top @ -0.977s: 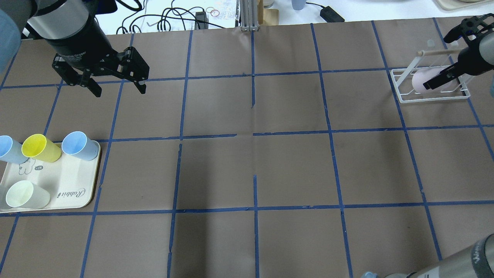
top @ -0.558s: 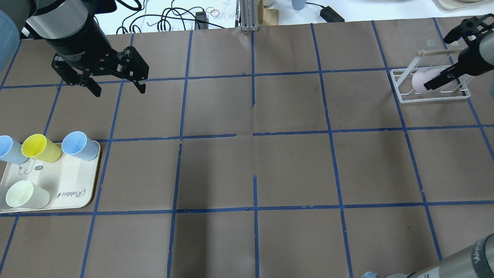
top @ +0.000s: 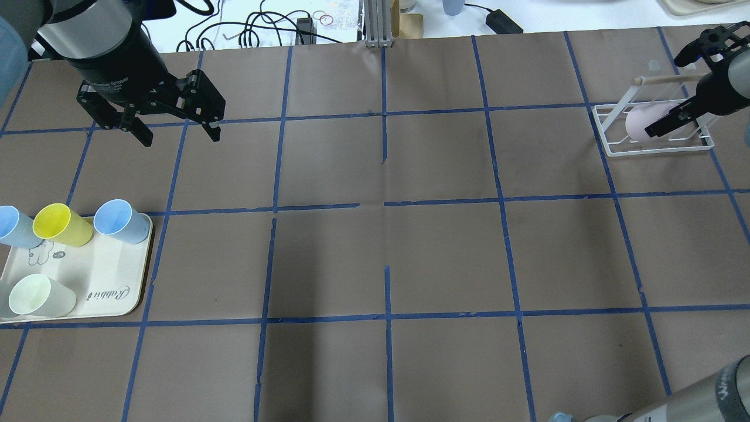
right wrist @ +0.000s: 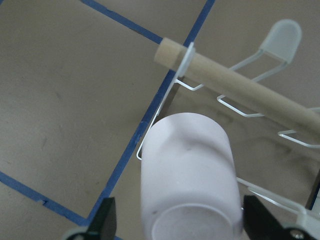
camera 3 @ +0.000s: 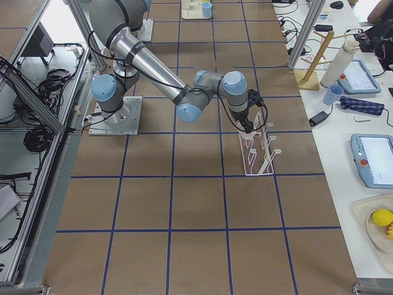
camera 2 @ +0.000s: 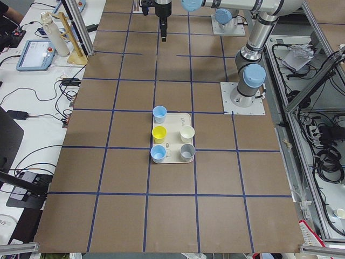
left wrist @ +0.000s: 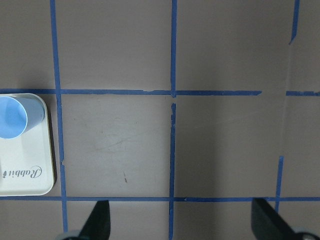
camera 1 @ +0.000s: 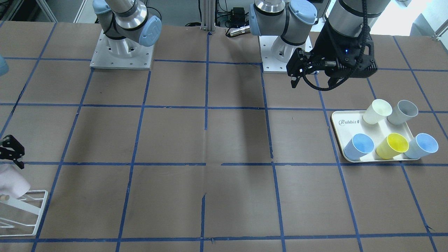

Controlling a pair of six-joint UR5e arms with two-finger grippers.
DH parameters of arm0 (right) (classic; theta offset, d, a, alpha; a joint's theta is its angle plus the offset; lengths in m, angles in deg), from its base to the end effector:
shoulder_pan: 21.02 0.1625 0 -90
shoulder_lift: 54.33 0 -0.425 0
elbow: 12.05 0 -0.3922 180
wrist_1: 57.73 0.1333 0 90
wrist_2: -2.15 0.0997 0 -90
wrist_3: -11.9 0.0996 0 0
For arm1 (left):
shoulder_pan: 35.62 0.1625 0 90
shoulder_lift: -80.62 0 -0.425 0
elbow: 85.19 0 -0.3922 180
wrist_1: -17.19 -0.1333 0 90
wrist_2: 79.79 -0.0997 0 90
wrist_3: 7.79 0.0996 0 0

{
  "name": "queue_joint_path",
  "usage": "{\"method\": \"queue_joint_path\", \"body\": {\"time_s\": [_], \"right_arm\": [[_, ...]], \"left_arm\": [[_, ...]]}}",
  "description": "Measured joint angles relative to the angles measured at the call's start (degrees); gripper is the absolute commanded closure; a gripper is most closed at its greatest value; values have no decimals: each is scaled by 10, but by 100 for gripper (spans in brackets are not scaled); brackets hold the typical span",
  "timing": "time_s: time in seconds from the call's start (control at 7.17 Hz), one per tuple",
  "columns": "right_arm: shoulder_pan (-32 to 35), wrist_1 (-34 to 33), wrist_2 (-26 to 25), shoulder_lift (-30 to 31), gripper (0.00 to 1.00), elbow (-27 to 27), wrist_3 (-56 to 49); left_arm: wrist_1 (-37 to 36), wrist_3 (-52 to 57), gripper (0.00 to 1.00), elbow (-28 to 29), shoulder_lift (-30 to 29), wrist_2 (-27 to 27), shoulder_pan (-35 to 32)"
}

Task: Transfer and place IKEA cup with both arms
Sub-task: 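Lift the pink cup off the rack peg with the right gripper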

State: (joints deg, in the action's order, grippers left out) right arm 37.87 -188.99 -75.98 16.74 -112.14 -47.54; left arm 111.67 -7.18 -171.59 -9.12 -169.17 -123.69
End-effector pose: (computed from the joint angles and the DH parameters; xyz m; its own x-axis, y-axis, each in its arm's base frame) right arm -0.1778 -0.5923 0.3001 -0.8723 -0.4824 0.0804 -0.4842 0.8287 -0.2809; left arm -0.1179 -0.4922 0.5132 -0.9997 -0.0232 0.0109 -0.0230 0.9997 0.0107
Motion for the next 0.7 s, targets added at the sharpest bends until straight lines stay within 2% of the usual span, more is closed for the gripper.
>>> {"method": "queue_joint_path", "body": {"time_s": [0.14,0.28,0.7], "right_arm": [[0,2,-1,1,88,1,0],[0,4,-8,4,100,3,0],[0,8,-29,12,100,10,0]], "left_arm": [[0,0,0,0,0,0,0],[0,0,0,0,0,0,0],[0,1,0,0,0,0,0]]}}
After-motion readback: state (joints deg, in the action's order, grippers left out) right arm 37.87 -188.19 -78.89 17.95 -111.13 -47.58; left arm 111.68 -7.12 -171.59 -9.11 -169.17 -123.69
